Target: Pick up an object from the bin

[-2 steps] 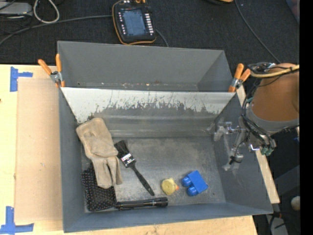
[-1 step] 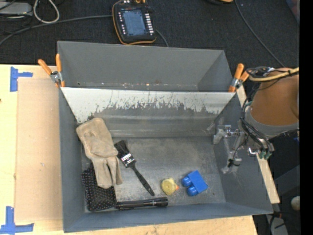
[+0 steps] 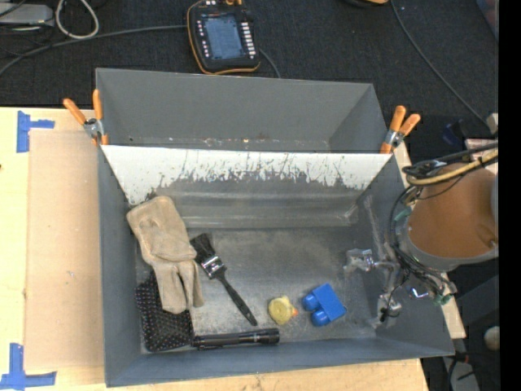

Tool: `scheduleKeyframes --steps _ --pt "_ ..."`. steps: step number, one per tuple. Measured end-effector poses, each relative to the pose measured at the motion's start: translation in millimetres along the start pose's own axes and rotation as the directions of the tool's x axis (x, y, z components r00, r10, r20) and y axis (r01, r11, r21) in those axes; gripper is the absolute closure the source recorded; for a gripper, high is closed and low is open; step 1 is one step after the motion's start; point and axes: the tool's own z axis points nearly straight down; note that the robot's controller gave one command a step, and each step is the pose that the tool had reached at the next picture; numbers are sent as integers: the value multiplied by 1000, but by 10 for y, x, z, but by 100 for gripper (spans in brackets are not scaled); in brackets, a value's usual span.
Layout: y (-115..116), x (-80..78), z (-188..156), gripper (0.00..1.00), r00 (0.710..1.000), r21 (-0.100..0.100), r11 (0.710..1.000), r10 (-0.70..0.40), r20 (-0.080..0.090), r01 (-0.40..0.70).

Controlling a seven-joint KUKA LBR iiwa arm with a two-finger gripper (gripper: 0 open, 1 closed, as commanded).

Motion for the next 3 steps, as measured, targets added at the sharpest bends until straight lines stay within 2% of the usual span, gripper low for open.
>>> scheduleKeyframes --steps 1,2,3 --pt "62 -237 47 0 916 -1 916 401 2 -401" --pt "236 111 250 0 996 -4 996 85 -6 -85" --pt "235 -46 273 0 911 -2 911 413 2 -413"
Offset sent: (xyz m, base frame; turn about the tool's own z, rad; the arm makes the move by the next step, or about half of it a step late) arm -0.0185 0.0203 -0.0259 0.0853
